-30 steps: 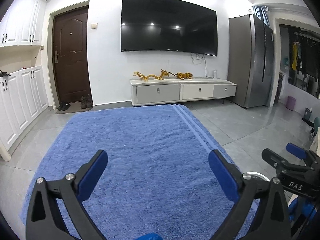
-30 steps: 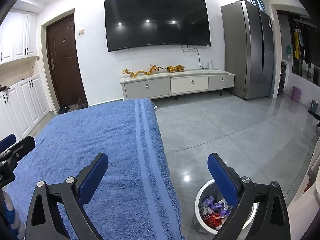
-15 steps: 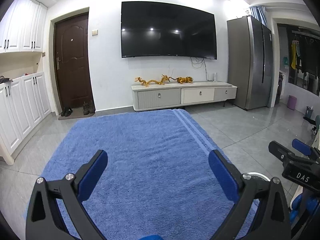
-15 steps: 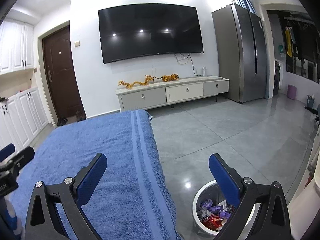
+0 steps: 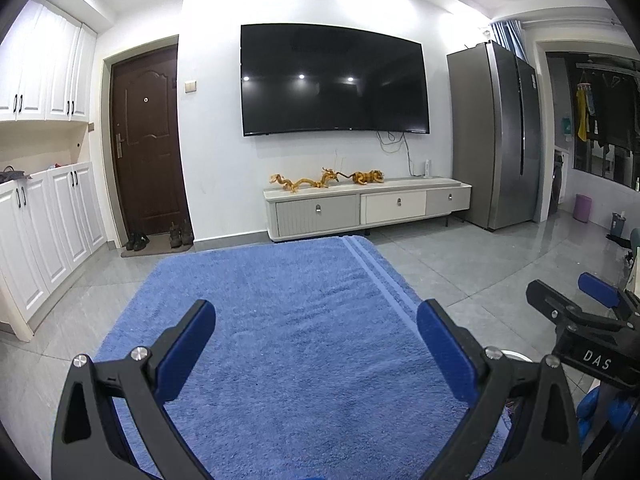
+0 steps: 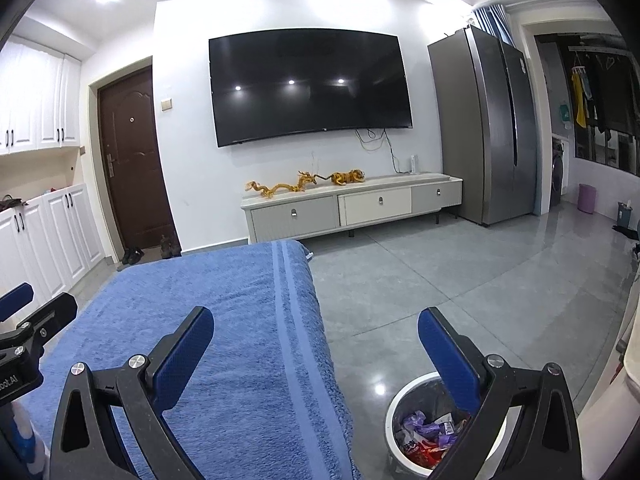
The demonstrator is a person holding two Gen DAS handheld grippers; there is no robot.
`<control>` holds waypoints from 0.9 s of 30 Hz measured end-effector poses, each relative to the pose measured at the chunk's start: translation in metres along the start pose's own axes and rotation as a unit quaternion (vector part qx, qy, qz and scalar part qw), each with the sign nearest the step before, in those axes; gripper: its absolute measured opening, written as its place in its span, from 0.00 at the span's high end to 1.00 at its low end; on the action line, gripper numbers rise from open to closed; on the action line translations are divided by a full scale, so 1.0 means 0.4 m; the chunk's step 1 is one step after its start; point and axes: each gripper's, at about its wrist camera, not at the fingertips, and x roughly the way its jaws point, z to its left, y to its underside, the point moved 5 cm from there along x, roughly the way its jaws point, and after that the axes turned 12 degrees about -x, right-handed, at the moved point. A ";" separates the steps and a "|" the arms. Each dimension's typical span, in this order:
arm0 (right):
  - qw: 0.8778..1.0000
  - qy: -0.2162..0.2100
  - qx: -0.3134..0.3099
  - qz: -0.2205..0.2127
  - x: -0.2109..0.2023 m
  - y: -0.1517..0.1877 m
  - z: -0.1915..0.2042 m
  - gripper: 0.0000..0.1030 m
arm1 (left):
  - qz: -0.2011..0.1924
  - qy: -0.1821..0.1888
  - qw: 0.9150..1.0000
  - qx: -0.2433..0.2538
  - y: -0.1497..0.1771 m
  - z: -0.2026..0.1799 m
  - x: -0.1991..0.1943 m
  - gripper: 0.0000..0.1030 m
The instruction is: Collect trash
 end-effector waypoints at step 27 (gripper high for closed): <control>0.999 0.028 -0.028 -0.030 -0.073 -0.020 0.019 0.00 | -0.027 -0.018 0.999 -0.008 0.000 0.019 -0.064 0.01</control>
